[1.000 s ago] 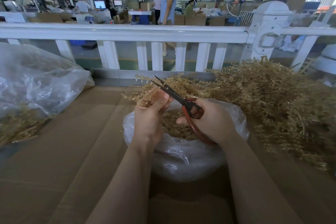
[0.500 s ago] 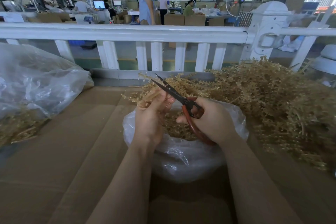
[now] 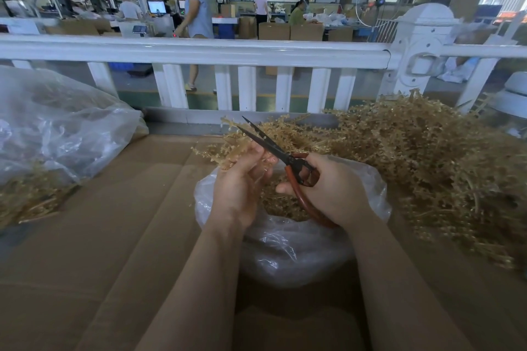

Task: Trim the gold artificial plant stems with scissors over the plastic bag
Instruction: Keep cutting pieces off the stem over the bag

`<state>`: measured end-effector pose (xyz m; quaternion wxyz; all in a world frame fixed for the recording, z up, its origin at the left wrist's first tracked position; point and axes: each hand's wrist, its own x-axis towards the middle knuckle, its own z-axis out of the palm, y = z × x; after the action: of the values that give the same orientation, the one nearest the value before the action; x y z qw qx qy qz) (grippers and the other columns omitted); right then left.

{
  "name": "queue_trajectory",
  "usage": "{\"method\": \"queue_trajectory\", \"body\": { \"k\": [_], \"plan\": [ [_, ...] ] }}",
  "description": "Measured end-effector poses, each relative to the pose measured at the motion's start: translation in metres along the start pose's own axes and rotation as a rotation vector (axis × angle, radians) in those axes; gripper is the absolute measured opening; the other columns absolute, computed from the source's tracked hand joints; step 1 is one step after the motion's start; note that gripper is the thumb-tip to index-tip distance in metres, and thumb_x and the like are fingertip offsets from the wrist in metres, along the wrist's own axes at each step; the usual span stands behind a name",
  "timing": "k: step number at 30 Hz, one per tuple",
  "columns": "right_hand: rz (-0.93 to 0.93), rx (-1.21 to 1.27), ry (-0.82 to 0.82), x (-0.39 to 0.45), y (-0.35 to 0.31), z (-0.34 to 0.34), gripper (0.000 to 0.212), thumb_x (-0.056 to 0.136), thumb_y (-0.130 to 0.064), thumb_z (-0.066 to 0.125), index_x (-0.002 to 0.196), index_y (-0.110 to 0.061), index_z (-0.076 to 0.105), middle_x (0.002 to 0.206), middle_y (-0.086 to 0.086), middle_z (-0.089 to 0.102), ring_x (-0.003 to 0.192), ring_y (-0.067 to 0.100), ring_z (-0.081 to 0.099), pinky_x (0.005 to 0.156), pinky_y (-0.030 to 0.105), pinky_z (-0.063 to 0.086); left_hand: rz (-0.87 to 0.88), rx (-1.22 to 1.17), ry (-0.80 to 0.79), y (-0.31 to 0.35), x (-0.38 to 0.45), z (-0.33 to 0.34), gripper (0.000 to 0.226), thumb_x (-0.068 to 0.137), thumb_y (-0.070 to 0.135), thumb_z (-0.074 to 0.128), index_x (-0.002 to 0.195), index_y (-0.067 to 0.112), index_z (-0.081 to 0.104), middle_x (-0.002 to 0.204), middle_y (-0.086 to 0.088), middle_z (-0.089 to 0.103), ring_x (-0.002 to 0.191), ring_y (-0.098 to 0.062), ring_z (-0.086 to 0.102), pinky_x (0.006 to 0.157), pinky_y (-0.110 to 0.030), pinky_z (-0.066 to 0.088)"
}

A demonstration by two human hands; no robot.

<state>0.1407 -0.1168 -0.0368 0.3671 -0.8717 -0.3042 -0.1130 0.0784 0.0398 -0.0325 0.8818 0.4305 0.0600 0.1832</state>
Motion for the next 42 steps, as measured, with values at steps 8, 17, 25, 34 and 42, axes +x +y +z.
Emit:
{"method": "queue_trajectory", "body": {
  "k": [8,17,25,34,42],
  "plan": [
    [0.005,0.012,0.007,0.0,-0.002,-0.001,0.056,0.054,-0.096,0.055,0.089,-0.053,0.056,0.078,-0.023,0.065,0.082,-0.012,0.058,0.058,0.012,0.037,-0.028,0.005,-0.043,0.0,-0.001,0.001,0.033,0.076,0.02,0.068,0.106,0.014,0.058,0.105,-0.006,0.065,0.087,-0.016,0.066,0.084,-0.03,0.049],
    [-0.004,0.021,0.048,-0.001,-0.004,-0.001,0.068,0.052,-0.099,0.049,0.095,-0.048,0.059,0.076,-0.021,0.065,0.081,-0.01,0.059,0.058,0.01,0.038,-0.017,0.01,-0.062,-0.001,0.0,0.0,0.024,0.077,0.02,0.07,0.098,0.017,0.059,0.096,-0.002,0.068,0.082,-0.014,0.068,0.08,-0.029,0.049],
    [-0.001,0.105,0.044,0.0,-0.003,-0.001,0.07,0.049,-0.101,0.051,0.092,-0.048,0.063,0.085,-0.029,0.063,0.081,-0.008,0.06,0.06,0.017,0.044,-0.019,0.021,-0.036,-0.001,0.001,0.0,0.028,0.074,0.023,0.071,0.101,0.019,0.063,0.095,0.002,0.072,0.084,-0.012,0.07,0.079,-0.029,0.048],
    [0.078,0.306,0.117,0.007,-0.005,0.004,0.047,0.063,-0.076,0.069,0.079,-0.032,0.067,0.074,-0.022,0.07,0.068,-0.001,0.065,0.061,0.024,0.048,-0.077,0.133,0.017,-0.006,-0.003,0.005,0.021,0.082,0.014,0.073,0.101,0.005,0.072,0.099,-0.011,0.072,0.094,-0.023,0.068,0.094,-0.038,0.052],
    [0.088,0.496,0.054,0.011,-0.008,0.005,0.015,0.08,-0.027,0.081,0.072,-0.036,0.073,0.067,-0.016,0.072,0.06,-0.004,0.066,0.054,0.009,0.047,-0.061,0.256,-0.049,-0.011,-0.002,0.006,0.013,0.087,0.007,0.069,0.086,0.015,0.078,0.085,-0.004,0.077,0.079,-0.013,0.074,0.067,-0.023,0.056]
  ]
}}
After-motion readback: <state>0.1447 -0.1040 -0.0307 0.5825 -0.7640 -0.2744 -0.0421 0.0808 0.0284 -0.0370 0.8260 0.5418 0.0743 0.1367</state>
